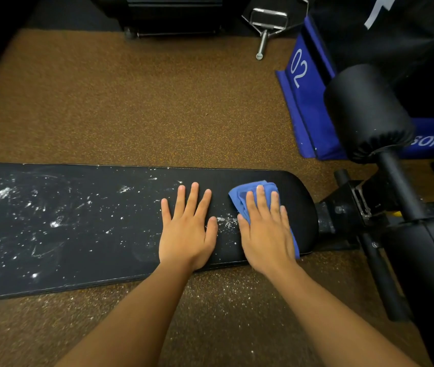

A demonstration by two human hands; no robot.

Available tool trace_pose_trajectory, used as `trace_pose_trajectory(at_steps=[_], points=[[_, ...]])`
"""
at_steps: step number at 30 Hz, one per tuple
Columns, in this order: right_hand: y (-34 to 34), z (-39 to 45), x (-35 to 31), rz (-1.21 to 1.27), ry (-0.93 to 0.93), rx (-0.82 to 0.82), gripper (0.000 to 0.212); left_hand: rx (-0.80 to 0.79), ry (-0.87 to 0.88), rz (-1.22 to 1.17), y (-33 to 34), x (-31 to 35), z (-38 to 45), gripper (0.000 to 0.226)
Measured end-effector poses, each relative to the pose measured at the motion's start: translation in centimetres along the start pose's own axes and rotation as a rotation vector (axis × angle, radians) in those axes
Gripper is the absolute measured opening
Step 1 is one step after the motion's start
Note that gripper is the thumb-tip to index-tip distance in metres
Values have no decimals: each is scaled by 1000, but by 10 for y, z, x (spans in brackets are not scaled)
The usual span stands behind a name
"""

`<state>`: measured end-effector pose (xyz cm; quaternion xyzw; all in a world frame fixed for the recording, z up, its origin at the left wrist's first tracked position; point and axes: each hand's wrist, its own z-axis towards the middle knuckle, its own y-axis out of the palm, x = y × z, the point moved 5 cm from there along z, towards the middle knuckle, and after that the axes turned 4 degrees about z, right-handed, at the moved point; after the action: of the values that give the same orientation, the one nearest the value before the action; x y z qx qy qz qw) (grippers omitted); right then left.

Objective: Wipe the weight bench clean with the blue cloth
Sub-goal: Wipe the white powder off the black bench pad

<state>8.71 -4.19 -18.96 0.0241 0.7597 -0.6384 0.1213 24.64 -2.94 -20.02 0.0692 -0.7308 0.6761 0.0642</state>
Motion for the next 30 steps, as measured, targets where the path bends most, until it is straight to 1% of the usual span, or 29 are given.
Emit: trace_pose_trajectory(at_steps=[2, 5, 11, 17, 20, 26, 30], points=[[0, -9, 8, -27, 7, 24, 65, -3, 1, -1, 0, 1, 0, 61], [-1, 2, 13, -52, 69, 24, 60, 3, 1, -6, -1, 1, 0, 61], [-2, 38, -3, 18, 152, 52, 60, 1, -1, 8, 0, 1, 1, 60], [-1, 22, -17, -1, 45, 9, 59, 14, -4, -5, 0, 1, 0, 63], [0, 11, -19, 23, 39, -28, 60, 11, -3, 7, 1, 2, 0, 63], [1, -6, -39, 144, 49, -79, 57, 21, -8, -35, 1, 1, 0, 65], [1, -7, -47, 248, 41, -73, 65, 52, -3, -127, -3, -1, -2, 65]])
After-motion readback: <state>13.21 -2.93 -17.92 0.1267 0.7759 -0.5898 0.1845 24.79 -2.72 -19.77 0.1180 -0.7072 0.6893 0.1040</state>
